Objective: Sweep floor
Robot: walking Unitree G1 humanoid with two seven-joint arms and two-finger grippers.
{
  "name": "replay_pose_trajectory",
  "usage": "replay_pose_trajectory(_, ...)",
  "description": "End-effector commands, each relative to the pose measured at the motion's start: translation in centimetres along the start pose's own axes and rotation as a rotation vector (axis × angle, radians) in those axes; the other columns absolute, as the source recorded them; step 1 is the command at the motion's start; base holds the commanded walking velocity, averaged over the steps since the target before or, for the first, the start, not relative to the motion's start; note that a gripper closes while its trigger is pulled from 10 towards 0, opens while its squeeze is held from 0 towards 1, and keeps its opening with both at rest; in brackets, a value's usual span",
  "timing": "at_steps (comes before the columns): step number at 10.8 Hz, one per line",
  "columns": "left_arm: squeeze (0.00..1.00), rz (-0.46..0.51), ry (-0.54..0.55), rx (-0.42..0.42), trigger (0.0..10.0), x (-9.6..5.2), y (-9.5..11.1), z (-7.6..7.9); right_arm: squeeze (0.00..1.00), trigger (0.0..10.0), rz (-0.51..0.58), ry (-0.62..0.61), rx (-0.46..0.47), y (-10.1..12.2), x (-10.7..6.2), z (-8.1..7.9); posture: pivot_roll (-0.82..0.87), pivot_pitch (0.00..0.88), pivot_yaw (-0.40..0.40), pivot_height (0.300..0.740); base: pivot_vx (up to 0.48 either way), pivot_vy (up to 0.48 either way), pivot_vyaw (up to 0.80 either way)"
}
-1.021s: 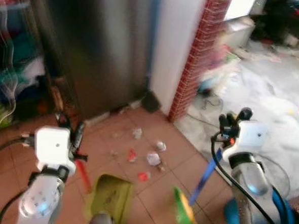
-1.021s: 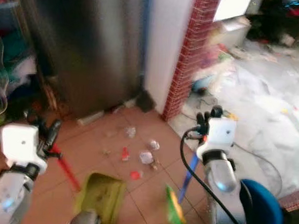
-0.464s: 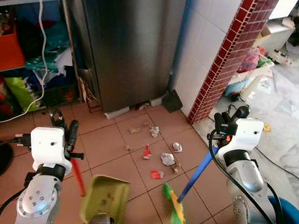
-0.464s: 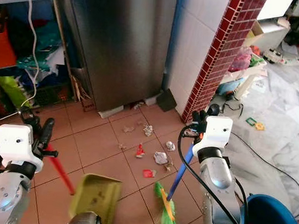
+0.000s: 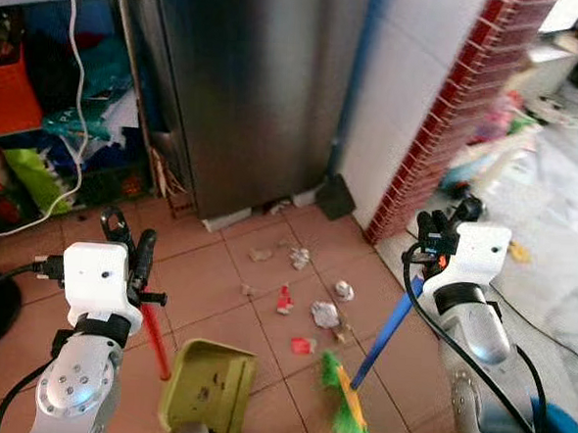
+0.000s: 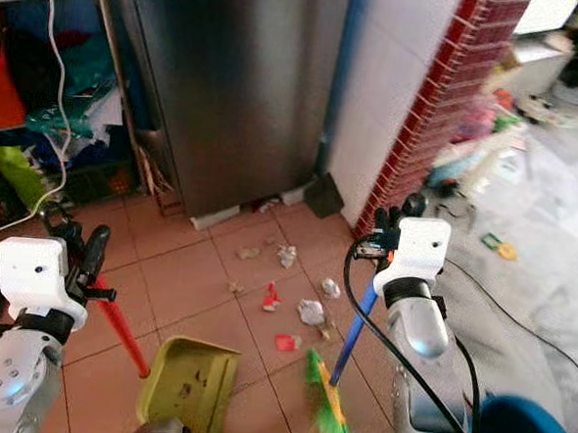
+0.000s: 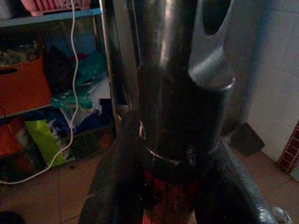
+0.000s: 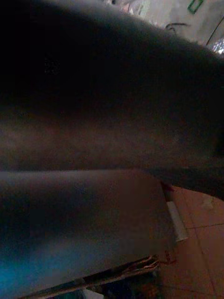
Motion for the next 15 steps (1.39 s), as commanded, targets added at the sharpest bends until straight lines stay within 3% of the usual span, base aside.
replay_pose_trajectory(1, 0.00, 0.060, -0.002, 0.003, 10.0, 0.0, 1.4, 0.2, 0.00, 10.0, 0.036, -0.005, -0.009, 0.7, 0.3, 0.3, 0.00, 0.052, -0.043, 0.740, 0.401, 0.000, 0.00)
replay_pose_trajectory(8, 0.00, 0.053, 0.013, -0.003, 10.0, 0.1, 1.1, 0.4, 0.00, 10.0, 0.075, 0.004, -0.042, 1.6, 1.6, 0.5, 0.00, 0.057, -0.056, 0.740, 0.400, 0.000, 0.00)
replay_pose_trajectory(12, 0.00, 0.053, 0.060, 0.012, 10.0, 0.4, 1.0, 0.2, 0.00, 10.0, 0.077, 0.016, -0.049, 1.5, 2.3, 0.2, 0.01, 0.052, -0.059, 0.740, 0.000, 0.000, 0.00)
replay_pose_trajectory(15, 0.00, 0.078, 0.115, 0.037, 10.0, 1.8, 0.2, -0.3, 0.00, 10.0, 0.098, 0.001, -0.056, 1.7, 3.5, 0.5, 0.00, 0.057, -0.065, 0.740, 0.000, 0.000, 0.00)
Point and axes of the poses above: a point about 5 cm out from each wrist's last joint towards the gripper, its own x axis pointing out of the wrist towards the gripper, its own y axis along the axis of the wrist's last joint, z = x × y, the point moved 1 cm from there along x, pointing out of the wrist towards the gripper, and after that the axes turned 4 degrees about -x, right-handed, at the moved point
